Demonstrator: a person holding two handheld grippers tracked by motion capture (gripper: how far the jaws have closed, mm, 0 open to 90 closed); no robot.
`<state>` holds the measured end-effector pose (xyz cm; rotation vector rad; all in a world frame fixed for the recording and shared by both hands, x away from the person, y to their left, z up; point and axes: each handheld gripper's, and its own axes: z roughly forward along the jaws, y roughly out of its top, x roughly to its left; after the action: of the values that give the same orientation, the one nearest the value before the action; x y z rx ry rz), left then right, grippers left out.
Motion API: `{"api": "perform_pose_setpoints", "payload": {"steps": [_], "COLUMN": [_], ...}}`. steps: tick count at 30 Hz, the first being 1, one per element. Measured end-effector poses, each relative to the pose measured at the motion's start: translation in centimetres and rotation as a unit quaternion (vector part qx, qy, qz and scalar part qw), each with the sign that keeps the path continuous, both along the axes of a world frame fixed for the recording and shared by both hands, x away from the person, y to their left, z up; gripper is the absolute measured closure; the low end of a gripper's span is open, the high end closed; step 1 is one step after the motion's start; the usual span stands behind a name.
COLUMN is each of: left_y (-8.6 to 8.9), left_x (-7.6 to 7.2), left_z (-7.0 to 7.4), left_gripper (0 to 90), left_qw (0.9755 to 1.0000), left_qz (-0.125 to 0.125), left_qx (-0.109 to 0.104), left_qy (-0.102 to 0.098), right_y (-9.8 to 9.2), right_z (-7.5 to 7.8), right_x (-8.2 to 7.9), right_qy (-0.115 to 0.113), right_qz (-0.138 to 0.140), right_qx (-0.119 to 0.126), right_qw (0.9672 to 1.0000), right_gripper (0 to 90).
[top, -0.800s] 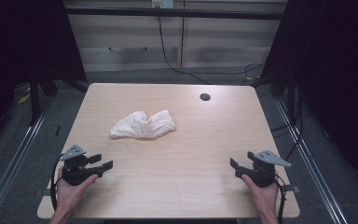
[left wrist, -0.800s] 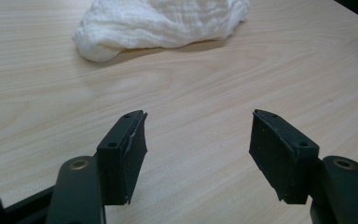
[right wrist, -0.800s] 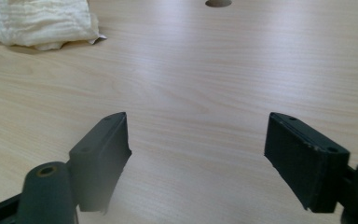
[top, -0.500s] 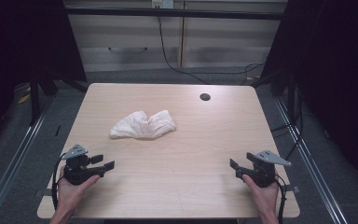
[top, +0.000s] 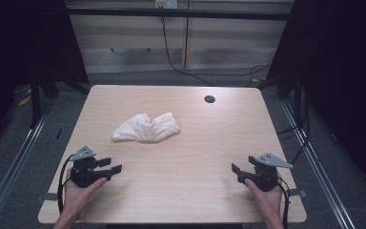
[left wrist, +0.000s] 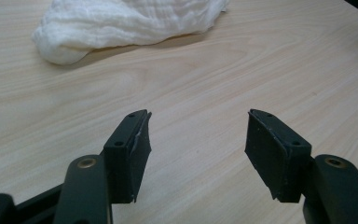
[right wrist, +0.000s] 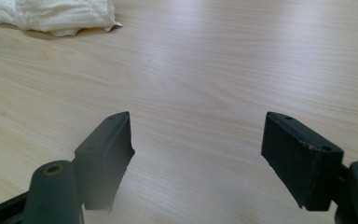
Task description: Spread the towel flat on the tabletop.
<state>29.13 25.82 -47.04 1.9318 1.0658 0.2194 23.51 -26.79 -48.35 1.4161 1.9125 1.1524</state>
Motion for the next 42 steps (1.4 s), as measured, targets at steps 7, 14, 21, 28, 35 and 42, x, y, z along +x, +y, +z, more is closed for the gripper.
{"api": "perform_pose_setpoints", "payload": {"steps": [7,14,21,28,35,42], "left_y": [-1.9,-3.4,-4.6,-6.5,-7.5,-8.4], "left_x": [1.6,4.5,7.4,9.4,12.1,14.2], "left_z": [1.7,3.2,4.5,5.8,4.4,2.8], "left_gripper": [41.6,43.0,42.3,43.6,48.7,39.8], "left_qw": [0.9997,0.9995,0.9996,0.9983,0.9985,0.9988], "left_qz": [-0.005,-0.018,-0.021,-0.043,-0.043,-0.04], "left_qx": [0.021,0.019,0.014,0.031,0.034,0.026], "left_qy": [-0.01,-0.019,-0.009,-0.023,-0.009,0.01], "right_y": [0.6,0.8,0.7,0.8,0.8,0.8], "right_z": [0.2,0.2,0.1,0.1,0.1,0.0], "right_x": [0.2,0.4,0.4,0.4,0.4,0.5], "right_qy": [-0.005,-0.004,-0.003,-0.001,-0.001,0.001], "right_qz": [0.014,0.023,0.028,0.032,0.033,0.036], "right_qx": [0.0,-0.001,-0.001,-0.002,-0.005,-0.004], "right_qw": [0.9999,0.9997,0.9996,0.9995,0.9994,0.9994], "right_gripper": [24.2,24.2,23.5,23.2,22.9,22.9]}}
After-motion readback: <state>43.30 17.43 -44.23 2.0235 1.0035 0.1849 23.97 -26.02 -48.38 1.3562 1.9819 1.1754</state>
